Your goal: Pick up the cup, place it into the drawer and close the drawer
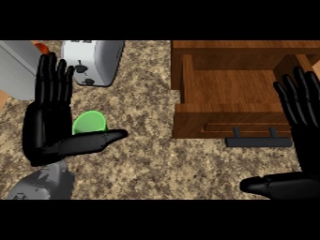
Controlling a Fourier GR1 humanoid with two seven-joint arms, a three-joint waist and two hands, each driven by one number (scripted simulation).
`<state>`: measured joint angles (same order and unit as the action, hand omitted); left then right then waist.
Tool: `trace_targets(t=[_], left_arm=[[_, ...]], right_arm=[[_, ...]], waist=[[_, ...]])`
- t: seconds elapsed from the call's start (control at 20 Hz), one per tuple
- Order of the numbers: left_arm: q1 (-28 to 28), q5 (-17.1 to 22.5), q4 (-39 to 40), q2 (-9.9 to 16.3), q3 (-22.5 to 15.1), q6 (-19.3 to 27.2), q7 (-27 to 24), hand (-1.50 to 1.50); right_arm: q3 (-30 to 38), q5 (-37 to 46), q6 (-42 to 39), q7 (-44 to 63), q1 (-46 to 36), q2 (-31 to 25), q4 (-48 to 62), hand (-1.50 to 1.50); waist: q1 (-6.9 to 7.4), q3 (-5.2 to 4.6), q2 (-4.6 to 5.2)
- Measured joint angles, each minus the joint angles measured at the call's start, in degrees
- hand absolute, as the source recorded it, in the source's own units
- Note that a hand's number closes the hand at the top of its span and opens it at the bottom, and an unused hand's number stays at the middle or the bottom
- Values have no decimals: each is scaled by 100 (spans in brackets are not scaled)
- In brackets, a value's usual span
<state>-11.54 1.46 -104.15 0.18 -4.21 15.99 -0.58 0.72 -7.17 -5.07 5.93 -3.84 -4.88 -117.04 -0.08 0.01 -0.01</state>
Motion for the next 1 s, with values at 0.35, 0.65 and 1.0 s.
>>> trace_targets(t=[0.35,0.65,1.0], left_arm=[[-64,103,388,37,150,6,-169,-150],[164,178,457,51,161,27,-227,-150],[694,196,709,17,171,5,-584,-150]], right_arm=[[-115,121,62,-39,-9,140,-9,-150],[-36,119,75,79,-94,111,-64,-150],[48,103,10,4,-124,72,-8,-150]], waist=[[0,-2,0],[3,-2,-2],[9,-2,-1]])
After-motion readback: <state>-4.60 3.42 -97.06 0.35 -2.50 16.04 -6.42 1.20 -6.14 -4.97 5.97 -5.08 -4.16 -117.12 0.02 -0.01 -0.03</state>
